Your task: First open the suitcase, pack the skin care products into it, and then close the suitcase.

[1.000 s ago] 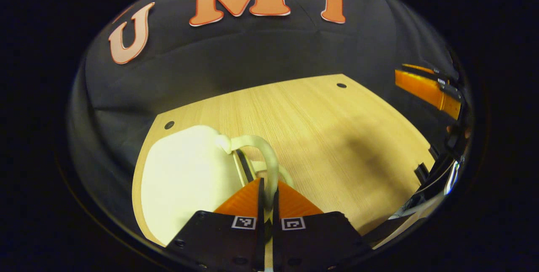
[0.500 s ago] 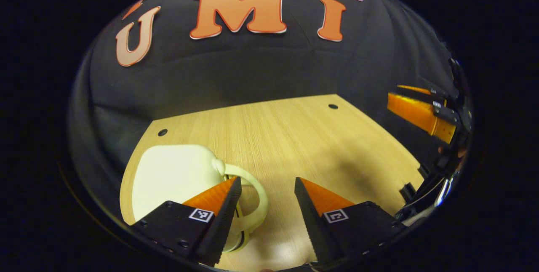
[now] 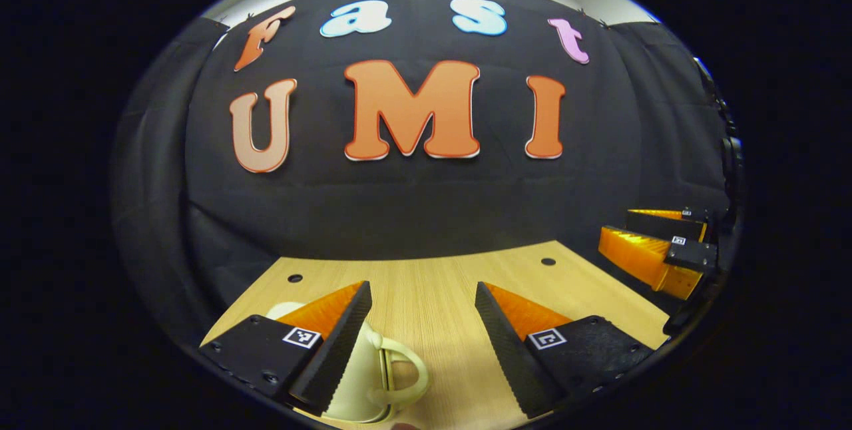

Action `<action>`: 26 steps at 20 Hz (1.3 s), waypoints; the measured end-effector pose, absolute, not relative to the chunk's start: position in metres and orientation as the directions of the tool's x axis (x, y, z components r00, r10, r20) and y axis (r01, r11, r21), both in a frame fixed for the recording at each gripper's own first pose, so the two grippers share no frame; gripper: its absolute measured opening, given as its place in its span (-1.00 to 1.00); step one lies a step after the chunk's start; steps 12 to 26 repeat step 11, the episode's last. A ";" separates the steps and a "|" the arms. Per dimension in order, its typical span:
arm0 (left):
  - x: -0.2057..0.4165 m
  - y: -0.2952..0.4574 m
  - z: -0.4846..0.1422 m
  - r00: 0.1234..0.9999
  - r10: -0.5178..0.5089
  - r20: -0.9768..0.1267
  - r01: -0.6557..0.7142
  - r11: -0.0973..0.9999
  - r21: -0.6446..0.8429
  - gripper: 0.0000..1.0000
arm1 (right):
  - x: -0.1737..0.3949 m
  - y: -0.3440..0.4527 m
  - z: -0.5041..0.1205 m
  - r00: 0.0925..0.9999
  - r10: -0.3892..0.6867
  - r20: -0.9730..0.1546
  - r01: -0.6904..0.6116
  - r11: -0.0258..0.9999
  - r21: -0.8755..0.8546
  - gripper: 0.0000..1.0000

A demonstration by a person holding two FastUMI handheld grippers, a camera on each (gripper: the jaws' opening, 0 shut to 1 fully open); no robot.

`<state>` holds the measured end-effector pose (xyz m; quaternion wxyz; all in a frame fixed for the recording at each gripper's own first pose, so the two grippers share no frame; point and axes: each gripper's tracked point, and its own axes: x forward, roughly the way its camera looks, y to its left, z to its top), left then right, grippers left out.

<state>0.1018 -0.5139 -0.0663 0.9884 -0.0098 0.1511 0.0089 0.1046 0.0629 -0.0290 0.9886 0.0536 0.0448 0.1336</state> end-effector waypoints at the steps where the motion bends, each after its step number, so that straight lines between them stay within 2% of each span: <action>1: 0.104 -0.514 -0.064 0.963 0.016 -0.268 -0.023 0.999 -0.023 0.94 | 0.105 0.062 -0.027 0.961 0.267 -0.068 -0.258 0.959 0.113 0.77; 5: 0.109 -0.516 -0.042 0.977 0.030 -0.211 -0.037 0.999 -0.029 0.94 | 0.099 0.066 -0.031 0.954 0.289 -0.079 -0.280 0.954 0.102 0.77; 8: 0.115 -0.521 -0.045 0.974 0.037 -0.222 -0.045 0.998 -0.031 0.89 | 0.092 0.068 -0.037 0.947 0.308 -0.092 -0.301 0.950 0.080 0.80; 9: 0.115 -0.522 -0.045 0.974 0.044 -0.224 -0.052 0.998 -0.032 0.94 | 0.091 0.070 -0.037 0.945 0.315 -0.091 -0.309 0.948 0.071 0.82; 26: 0.112 -0.521 -0.050 0.970 0.066 -0.233 -0.071 0.997 -0.015 0.94 | 0.088 0.069 -0.036 0.941 0.327 -0.087 -0.323 0.945 0.058 0.82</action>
